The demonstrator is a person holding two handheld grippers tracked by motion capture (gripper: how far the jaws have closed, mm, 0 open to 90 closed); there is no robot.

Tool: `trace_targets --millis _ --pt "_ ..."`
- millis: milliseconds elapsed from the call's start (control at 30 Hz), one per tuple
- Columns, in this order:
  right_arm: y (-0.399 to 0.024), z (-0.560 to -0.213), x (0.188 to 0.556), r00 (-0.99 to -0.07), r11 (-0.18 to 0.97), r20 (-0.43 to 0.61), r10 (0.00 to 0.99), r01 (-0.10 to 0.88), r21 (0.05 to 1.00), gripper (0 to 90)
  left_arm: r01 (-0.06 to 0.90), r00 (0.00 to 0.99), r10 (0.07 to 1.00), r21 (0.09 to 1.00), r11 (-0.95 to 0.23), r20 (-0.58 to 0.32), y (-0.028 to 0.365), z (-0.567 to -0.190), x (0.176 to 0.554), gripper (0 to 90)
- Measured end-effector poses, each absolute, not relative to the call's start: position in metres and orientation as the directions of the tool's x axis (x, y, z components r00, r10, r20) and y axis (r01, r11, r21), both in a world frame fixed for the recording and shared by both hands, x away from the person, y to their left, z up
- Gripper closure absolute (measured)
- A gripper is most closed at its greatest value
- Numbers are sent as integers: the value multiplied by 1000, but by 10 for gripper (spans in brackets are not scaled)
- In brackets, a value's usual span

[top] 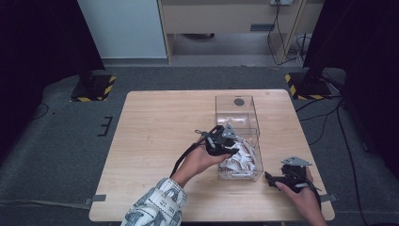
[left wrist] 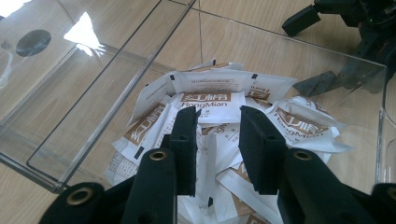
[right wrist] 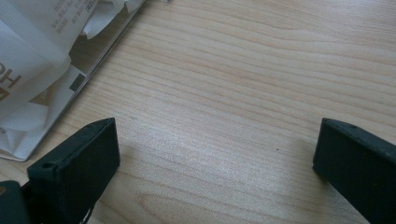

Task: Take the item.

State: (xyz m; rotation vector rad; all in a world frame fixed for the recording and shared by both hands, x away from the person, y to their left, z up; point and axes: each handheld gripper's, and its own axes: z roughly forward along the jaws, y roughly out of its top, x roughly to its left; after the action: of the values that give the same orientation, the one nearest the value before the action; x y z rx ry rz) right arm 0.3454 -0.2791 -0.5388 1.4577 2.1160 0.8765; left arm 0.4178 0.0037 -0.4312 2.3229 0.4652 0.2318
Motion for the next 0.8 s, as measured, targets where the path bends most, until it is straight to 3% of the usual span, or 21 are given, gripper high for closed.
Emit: trace_targets --millis 800 --pt "-279 -539 345 -359 250 9 933 666 703 8 284 905 423 678 -678 44 -3 -445 423 711"
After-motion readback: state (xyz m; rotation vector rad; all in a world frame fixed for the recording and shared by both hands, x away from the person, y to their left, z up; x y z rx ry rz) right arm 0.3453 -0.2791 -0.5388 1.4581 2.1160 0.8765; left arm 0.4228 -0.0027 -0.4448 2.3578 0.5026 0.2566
